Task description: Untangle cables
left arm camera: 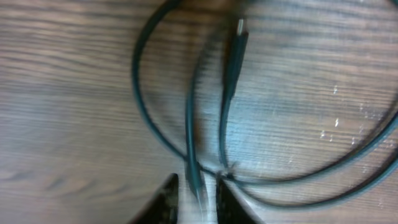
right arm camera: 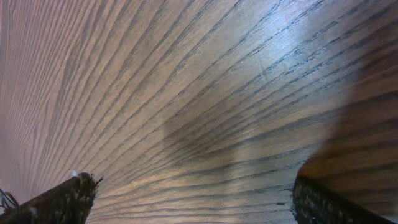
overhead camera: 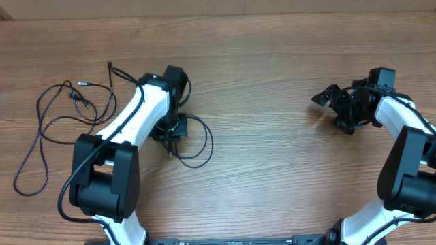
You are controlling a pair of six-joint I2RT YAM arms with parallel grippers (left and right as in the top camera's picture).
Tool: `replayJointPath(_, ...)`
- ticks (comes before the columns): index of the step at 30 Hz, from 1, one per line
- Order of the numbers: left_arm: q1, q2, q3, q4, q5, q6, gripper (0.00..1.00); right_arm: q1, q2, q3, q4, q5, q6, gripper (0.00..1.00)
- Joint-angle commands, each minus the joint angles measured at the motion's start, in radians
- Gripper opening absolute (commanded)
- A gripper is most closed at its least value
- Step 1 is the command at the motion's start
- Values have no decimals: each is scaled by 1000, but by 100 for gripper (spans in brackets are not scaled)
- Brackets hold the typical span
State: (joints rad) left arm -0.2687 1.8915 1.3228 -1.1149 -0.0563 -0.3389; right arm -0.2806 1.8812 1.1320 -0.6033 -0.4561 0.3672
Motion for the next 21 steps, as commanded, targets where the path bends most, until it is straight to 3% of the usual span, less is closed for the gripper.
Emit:
replayJointPath(1,-6,-18,-55,68,31,-6,46,-3,11,-11,0,10,3,100)
replayJointPath(5,-6,-18,-90,144,-12,-6,77,-3,11,-11,0,10,3,100)
replayJointPath(6,-6,-18,-90,160,-43,-7,79,-3,11,-11,0,10,3,100)
replayJointPath(9,-5,-17,-90,220,-108,-20,78,-3,11,-11,0,10,3,100)
replayJointPath(21,-9,-14,-257,415,-85,4,74,-3,11,-11,0,10,3,100)
